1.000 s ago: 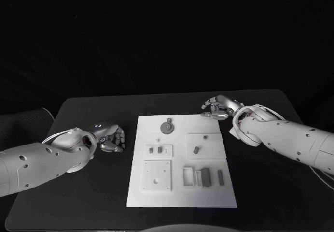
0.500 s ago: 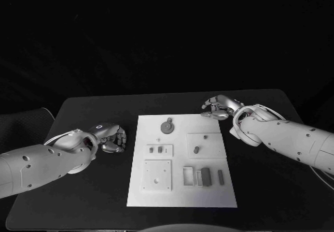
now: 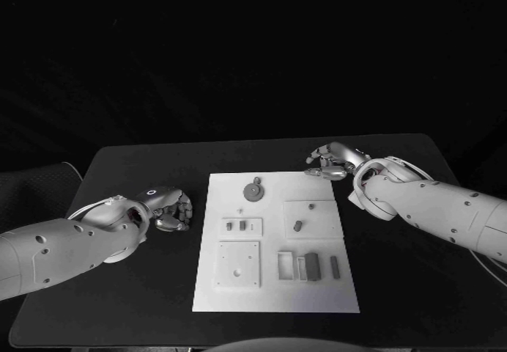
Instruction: Assemble the parts on the task board
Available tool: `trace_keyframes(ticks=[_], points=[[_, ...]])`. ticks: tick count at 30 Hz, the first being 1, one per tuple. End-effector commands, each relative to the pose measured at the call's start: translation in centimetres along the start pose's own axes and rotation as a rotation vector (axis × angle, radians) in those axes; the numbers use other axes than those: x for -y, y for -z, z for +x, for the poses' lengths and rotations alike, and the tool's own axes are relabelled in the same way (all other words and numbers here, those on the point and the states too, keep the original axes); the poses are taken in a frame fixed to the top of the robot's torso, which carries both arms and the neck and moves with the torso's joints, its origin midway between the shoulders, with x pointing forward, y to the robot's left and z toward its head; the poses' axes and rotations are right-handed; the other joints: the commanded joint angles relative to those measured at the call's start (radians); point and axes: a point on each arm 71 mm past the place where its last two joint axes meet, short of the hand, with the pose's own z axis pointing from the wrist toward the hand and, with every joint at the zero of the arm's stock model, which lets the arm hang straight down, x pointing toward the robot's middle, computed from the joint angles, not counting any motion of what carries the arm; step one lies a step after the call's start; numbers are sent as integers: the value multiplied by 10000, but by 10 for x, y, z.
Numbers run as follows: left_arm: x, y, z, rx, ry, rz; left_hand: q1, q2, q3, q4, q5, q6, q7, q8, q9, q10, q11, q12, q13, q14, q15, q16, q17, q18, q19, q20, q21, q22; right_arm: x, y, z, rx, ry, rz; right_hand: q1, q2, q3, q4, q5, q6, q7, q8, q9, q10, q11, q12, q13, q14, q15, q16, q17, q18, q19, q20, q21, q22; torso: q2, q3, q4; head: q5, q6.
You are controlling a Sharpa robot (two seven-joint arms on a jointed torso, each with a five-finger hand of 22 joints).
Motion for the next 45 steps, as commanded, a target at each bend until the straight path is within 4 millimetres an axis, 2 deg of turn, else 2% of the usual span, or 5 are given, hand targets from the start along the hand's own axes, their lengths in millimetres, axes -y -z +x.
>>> trace_keyframes(ticks=[1,13,22,34,45], points=[[2,-2,2,-144,44,73,29,100,28,-32,-31,4,31,-85,-35,73,39,-167,-81,-66,-10,-43,14,890,-57,-22,-71,23,0,0,1,-33,-4,-58,-105,11,-4,73,30,4,77,24,-16,-56,27,36,-10,-10,-88,41,-14,90,14,-62,-40,79,0,4,-3,19,9],[-3,-3,5,-301,-18,-149,150,292,60,-100,-29,-33,123,-333,-155,-105,242,-809,-301,-70,173,-89,39,957,-46,112,-170,93,0,0,0,-25,-2,-49,-107,18,-3,77,32,4,77,25,-17,-55,27,37,-11,-9,-88,42,-15,90,15,-62,-40,79,-1,7,-3,-9,16],[-6,-3,4,-198,-45,-221,85,212,24,-64,-28,-46,148,-400,-183,-65,271,-956,-340,-55,204,-90,50,997,-22,153,-191,116,0,0,1,-32,-3,-48,-110,23,-2,81,33,4,77,26,-17,-53,27,38,-12,-8,-89,43,-15,90,17,-62,-39,79,0,3,3,15,-5],[-8,-3,1,238,168,-235,75,397,86,13,-24,-92,182,-501,-217,-17,287,-1135,-362,-5,217,-91,62,1048,40,176,-226,142,1,1,1,-44,-3,-38,-121,26,-4,91,34,5,77,27,-18,-52,27,39,-14,-6,-89,43,-16,90,19,-62,-39,79,0,5,3,17,-4],[-8,-4,0,354,221,-229,28,205,31,2,-25,-475,210,-755,-321,-99,340,-1307,-330,-7,267,-130,65,1074,51,222,-303,167,0,0,1,-38,-5,-35,-119,34,0,94,41,6,76,29,-18,-51,26,40,-15,-5,-89,44,-16,90,20,-63,-39,79,-2,12,-1,-49,81]])
